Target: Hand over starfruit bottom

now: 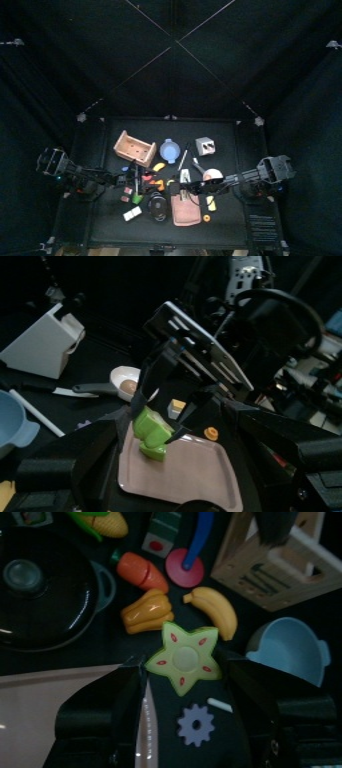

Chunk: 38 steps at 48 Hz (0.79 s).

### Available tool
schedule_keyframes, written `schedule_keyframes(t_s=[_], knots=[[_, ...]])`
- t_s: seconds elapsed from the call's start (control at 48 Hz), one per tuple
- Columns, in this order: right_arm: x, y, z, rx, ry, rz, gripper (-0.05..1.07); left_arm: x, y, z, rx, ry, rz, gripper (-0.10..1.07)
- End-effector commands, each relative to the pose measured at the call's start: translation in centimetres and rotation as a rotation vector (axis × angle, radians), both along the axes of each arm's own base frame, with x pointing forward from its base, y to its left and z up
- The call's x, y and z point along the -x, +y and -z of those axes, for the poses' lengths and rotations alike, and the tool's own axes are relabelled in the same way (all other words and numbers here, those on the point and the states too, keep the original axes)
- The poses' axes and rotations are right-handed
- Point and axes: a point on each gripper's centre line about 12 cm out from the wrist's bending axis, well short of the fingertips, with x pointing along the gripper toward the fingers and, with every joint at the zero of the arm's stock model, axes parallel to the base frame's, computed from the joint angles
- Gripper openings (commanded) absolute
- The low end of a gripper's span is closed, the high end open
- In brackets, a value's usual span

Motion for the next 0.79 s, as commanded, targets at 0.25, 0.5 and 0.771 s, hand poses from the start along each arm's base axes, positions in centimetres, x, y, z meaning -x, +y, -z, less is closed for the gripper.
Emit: schedule_keyframes(t_s=[0.25,0.5,0.771], knots=[[-0.4,-0.9,-4.2,0.051,-0.108,-0.004,0.75,-1.1,1.7,0.9,0.136,0.017,-0.139,1.03],[-0.5,-1.0,-4.3,0.066,-0.111,-0.011,0.74,-2.4,1.2,1.0,0.131,0.018,-0.129,1.03],[-0.5,-1.0,-4.5,0.069,-0.115,-0.012,0.74,-4.1,0.9,2.0,0.133,0.037,-0.125,1.03]])
